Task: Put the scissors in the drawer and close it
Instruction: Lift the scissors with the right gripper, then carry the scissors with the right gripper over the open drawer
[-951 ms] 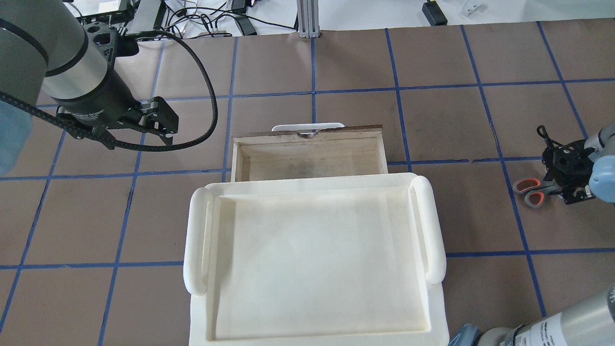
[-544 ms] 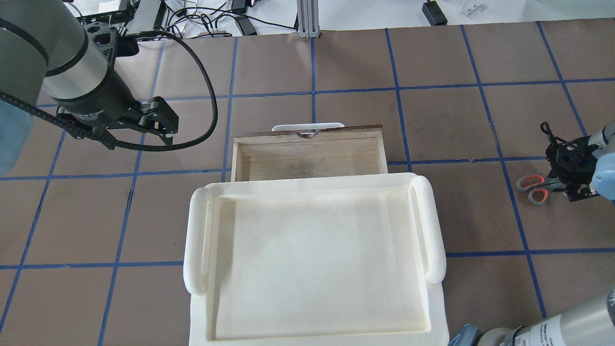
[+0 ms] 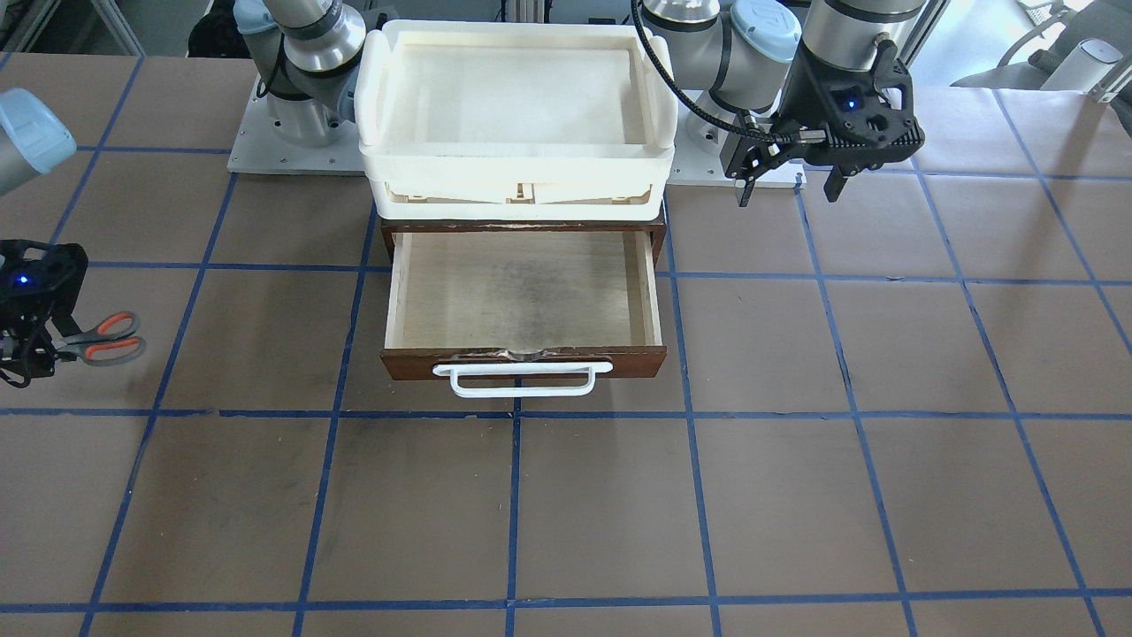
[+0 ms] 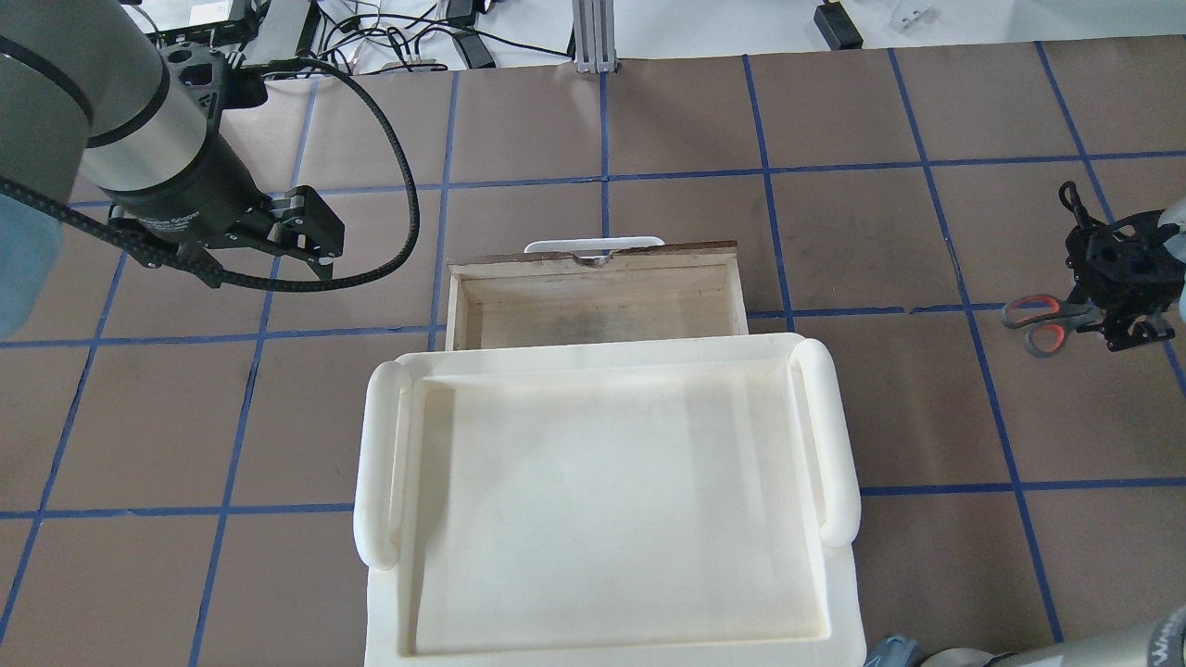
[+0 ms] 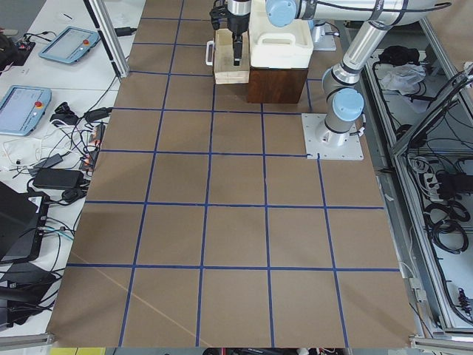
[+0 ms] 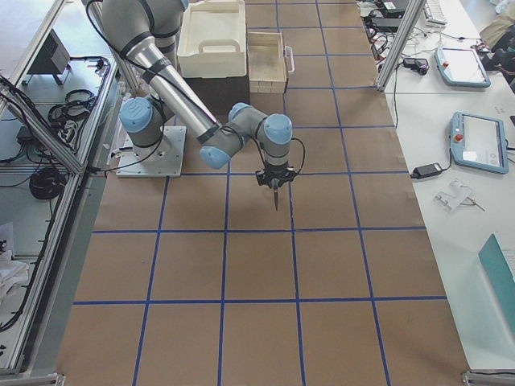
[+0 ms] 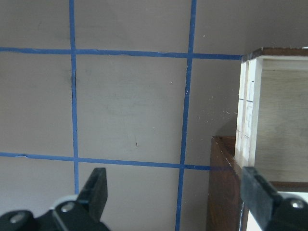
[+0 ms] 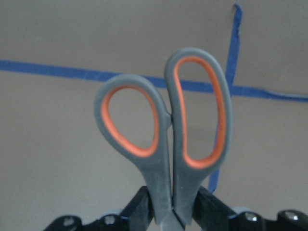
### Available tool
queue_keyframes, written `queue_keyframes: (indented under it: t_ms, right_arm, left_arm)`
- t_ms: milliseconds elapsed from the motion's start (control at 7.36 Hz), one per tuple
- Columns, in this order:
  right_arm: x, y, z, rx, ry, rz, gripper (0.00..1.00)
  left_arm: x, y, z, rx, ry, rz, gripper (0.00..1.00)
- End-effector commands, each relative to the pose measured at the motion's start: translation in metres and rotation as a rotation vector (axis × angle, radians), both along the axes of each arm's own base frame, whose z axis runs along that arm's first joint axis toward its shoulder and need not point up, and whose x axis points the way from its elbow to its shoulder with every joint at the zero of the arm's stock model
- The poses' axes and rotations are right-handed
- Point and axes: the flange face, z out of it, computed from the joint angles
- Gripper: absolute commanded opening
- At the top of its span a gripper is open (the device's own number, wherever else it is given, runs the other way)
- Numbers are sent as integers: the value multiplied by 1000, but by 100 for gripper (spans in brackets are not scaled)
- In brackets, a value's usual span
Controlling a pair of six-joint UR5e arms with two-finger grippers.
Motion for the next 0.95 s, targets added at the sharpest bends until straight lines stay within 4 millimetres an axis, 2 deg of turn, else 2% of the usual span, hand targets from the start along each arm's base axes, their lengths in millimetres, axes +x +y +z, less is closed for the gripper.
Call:
queue_keyframes:
  t_ms: [0, 272, 408, 680, 816]
  right_arm:
    - [77, -22, 78, 11, -17, -27, 0]
    - [165, -41, 125, 34, -26, -51, 0]
    - [218, -42, 140, 27, -24, -71, 0]
    - [335, -28, 152, 1, -27, -124, 0]
    - [382, -16, 151, 0, -34, -144, 0]
  left_arm:
    - [0, 0, 0, -2, 1, 0, 100]
    - [0, -1, 0, -4, 1, 0, 100]
    - [0, -1, 0, -4, 1, 0, 100]
    - [0, 0, 1, -4, 0, 0, 100]
    - [0, 0, 1, -4, 1, 0, 100]
